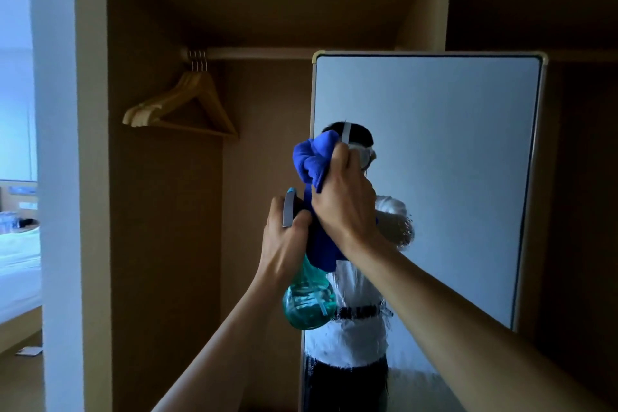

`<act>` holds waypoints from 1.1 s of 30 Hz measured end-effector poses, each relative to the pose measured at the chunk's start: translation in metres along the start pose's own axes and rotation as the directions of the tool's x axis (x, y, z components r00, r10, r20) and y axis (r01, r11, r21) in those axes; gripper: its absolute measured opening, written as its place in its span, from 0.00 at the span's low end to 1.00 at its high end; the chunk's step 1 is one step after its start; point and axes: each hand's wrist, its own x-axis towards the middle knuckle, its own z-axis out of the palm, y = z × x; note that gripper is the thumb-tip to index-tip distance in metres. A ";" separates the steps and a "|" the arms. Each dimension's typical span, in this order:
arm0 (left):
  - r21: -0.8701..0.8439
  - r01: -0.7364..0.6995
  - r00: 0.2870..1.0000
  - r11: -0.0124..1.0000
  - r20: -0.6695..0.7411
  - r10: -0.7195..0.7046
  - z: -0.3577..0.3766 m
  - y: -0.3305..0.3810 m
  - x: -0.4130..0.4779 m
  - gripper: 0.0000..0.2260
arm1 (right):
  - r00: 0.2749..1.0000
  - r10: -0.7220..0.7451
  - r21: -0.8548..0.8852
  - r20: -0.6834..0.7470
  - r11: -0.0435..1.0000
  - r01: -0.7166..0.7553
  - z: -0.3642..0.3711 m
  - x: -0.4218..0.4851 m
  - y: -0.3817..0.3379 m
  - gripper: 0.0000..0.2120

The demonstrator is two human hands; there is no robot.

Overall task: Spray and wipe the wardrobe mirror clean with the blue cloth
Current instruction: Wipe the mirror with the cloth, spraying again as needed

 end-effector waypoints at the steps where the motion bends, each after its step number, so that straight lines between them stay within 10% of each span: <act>1: 0.012 -0.007 1.000 1.000 0.005 0.007 -0.001 0.000 0.001 0.14 | 1.000 0.002 0.005 -0.003 1.000 -0.002 0.000 0.000 0.001 0.21; 8: 0.088 -0.070 0.997 0.994 0.015 0.069 0.006 -0.005 0.002 0.04 | 0.997 -0.081 -0.003 -0.014 0.997 0.081 -0.008 0.002 0.013 0.20; 33: 0.242 -0.118 0.982 0.963 -0.116 0.150 0.047 -0.007 -0.013 0.18 | 0.980 -0.005 0.021 -0.198 1.000 0.009 -0.124 0.002 0.189 0.08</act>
